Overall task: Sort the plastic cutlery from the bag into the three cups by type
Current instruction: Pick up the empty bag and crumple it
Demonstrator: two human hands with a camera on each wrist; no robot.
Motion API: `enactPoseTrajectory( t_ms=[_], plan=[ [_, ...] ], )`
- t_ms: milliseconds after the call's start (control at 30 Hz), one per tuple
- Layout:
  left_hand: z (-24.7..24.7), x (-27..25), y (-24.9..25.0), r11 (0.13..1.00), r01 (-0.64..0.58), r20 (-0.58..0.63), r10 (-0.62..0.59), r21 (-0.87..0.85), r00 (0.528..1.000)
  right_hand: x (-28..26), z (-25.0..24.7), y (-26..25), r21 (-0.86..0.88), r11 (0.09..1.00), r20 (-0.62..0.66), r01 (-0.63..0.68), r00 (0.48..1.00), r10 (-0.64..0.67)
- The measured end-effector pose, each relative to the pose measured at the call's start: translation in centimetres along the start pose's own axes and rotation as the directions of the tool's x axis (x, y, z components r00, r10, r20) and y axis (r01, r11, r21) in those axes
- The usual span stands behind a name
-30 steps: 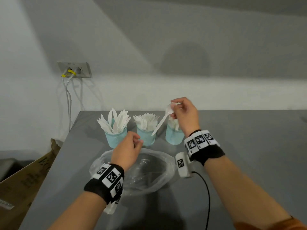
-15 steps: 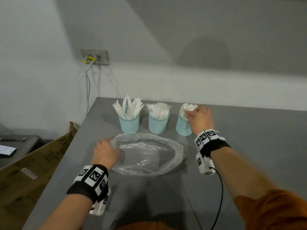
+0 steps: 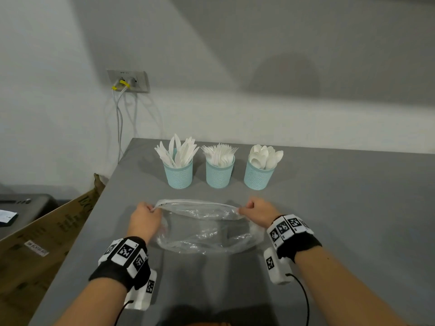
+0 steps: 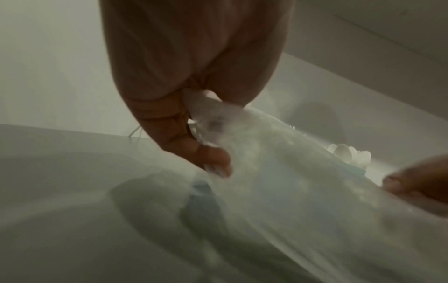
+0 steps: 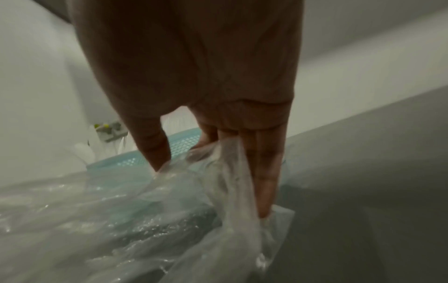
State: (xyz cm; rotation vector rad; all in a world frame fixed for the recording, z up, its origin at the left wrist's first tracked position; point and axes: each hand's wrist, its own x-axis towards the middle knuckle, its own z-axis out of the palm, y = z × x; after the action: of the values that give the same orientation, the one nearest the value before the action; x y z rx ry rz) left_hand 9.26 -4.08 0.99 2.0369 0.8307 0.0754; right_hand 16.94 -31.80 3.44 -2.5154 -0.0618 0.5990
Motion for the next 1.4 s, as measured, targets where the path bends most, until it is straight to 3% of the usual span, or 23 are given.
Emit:
enactPoseTrajectory(
  t_ms=[167,267,367,500,600,700,800,900,967,1067,1167,1267,1333,1400],
  plan=[
    [-0.8,-0.8,0.2,0.991,-0.022,0.004,0.022,-0.132,1.000,-2.0,-0.1,0.4,0.164,0.985,0.107,0.056,0.991,-0.075],
    [-1.5,-2.5,0.8,0.955,-0.049,0.117,0.087,-0.292,0.989,-2.9,0.1,0.9,0.294,0.950,0.082,0.105,0.988,-0.134],
    [-2.3,-4.0,1.5,0.873,0.031,0.275,0.120,-0.487,0.954,-3.7,-0.3,0.9,0.519,0.850,0.081,0.089,0.985,-0.152],
    [-2.9,-4.4,1.3,0.891,-0.065,0.320,0.228,-0.450,0.920,-4.2,0.0,1.1,0.631,0.760,0.110,0.156,0.952,-0.286],
    [-2.8,-4.4,1.1,0.927,-0.168,0.290,0.272,-0.336,0.918,-4.4,1.0,0.9,0.628,0.765,0.088,0.142,0.964,-0.251],
    [-2.9,-4.5,1.5,0.962,-0.176,0.160,0.211,-0.209,0.964,-4.5,1.7,0.7,0.555,0.810,-0.103,0.191,0.981,-0.161],
    [-4.9,-4.1,1.4,0.979,-0.203,-0.082,0.201,-0.024,0.976,-5.0,0.4,1.3,0.418,0.890,-0.407,0.182,0.913,0.004],
    [-6.8,-4.4,1.3,0.967,-0.242,-0.182,0.254,0.084,0.950,-6.3,-0.9,1.9,0.365,0.919,-0.472,0.147,0.880,0.047],
    [-6.9,-4.6,1.4,0.964,-0.265,-0.146,0.267,0.034,0.953,-6.5,-0.6,1.6,0.385,0.913,-0.412,0.132,0.910,0.042],
    [-6.4,-5.1,1.9,0.926,-0.344,-0.014,0.346,-0.154,0.938,-6.6,-0.3,0.6,0.532,0.836,-0.318,0.136,0.947,0.048],
    [-6.5,-5.9,2.3,0.879,-0.395,0.206,0.453,-0.267,0.868,-7.4,-0.7,-0.3,0.598,0.769,-0.283,0.227,0.957,-0.062],
    [-7.0,-6.1,2.2,0.857,-0.428,0.325,0.507,-0.285,0.798,-7.6,-0.9,0.0,0.508,0.793,-0.270,0.337,0.936,-0.225],
    [-7.5,-6.7,2.4,0.881,-0.388,0.360,0.467,-0.272,0.808,-7.6,-1.2,0.5,0.392,0.829,-0.238,0.399,0.914,-0.328],
    [-7.7,-6.9,2.7,0.892,-0.326,0.349,0.427,-0.312,0.834,-8.2,-1.4,0.1,0.422,0.834,-0.178,0.355,0.935,-0.307]
  ],
)
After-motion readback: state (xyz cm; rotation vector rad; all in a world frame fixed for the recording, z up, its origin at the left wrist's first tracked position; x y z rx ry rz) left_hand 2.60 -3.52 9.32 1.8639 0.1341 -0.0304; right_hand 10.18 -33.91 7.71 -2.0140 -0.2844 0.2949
